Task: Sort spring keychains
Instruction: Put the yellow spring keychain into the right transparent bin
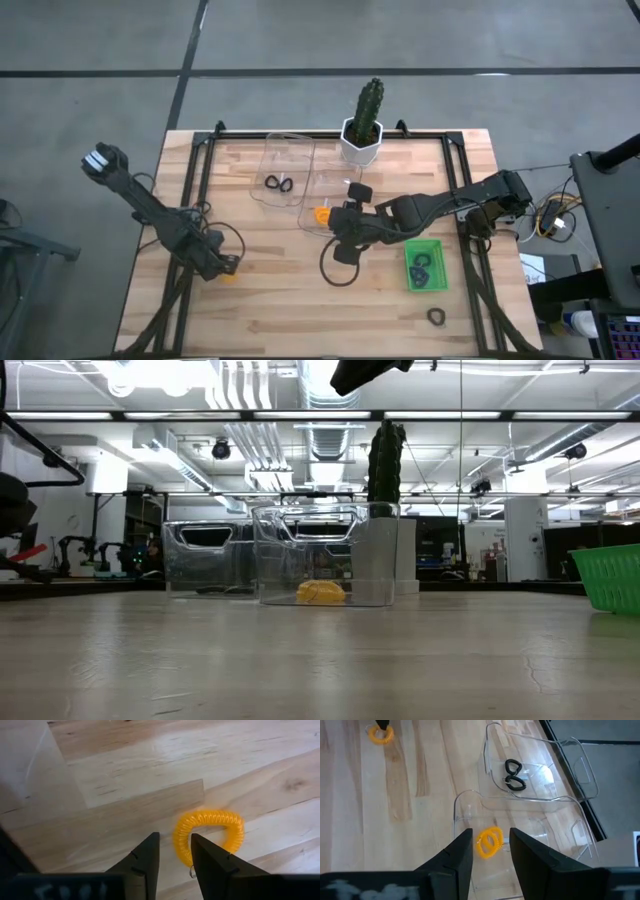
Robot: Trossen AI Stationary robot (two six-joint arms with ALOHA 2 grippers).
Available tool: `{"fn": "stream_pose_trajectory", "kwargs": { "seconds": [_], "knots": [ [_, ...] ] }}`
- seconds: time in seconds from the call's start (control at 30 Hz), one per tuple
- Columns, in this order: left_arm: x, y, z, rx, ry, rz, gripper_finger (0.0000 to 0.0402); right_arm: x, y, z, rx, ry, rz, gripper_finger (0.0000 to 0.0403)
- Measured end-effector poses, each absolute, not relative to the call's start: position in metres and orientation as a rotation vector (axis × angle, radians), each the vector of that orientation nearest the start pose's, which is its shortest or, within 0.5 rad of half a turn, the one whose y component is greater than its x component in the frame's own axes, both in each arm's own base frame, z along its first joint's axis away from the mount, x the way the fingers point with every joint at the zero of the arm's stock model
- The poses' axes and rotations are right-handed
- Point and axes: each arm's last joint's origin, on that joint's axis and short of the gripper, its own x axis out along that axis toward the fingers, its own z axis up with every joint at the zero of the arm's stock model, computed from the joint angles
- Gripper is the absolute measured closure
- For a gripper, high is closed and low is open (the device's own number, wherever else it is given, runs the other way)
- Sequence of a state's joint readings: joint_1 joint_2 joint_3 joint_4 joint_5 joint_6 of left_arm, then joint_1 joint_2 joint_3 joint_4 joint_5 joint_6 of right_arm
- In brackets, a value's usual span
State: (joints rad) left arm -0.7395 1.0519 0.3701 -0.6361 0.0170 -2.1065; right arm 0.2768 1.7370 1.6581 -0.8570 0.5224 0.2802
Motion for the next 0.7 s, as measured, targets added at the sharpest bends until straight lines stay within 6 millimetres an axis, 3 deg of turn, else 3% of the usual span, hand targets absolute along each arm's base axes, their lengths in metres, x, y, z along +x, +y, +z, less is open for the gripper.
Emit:
{"fn": "stream_pose_trajectory", "kwargs": {
  "seconds": [0.13, 0.37, 0.53, 0.7],
  "knots": [
    [0.102, -0.094, 0.127, -1.258, 1.272, 0.863, 0.0312, 0.358, 0.087, 0.33, -0.103, 0.819, -0.344, 0.028],
    [0.102, -0.094, 0.124, -1.237, 1.282, 0.893, 0.0386, 0.358, 0.087, 0.33, -0.103, 0.817, -0.345, 0.028],
    [0.103, -0.095, 0.125, -1.232, 1.28, 0.893, 0.0391, 0.358, 0.087, 0.33, -0.103, 0.816, -0.345, 0.028],
    [0.111, -0.1, 0.138, -1.192, 1.24, 0.779, 0.0399, 0.358, 0.087, 0.33, -0.104, 0.817, -0.346, 0.028]
  ]
}}
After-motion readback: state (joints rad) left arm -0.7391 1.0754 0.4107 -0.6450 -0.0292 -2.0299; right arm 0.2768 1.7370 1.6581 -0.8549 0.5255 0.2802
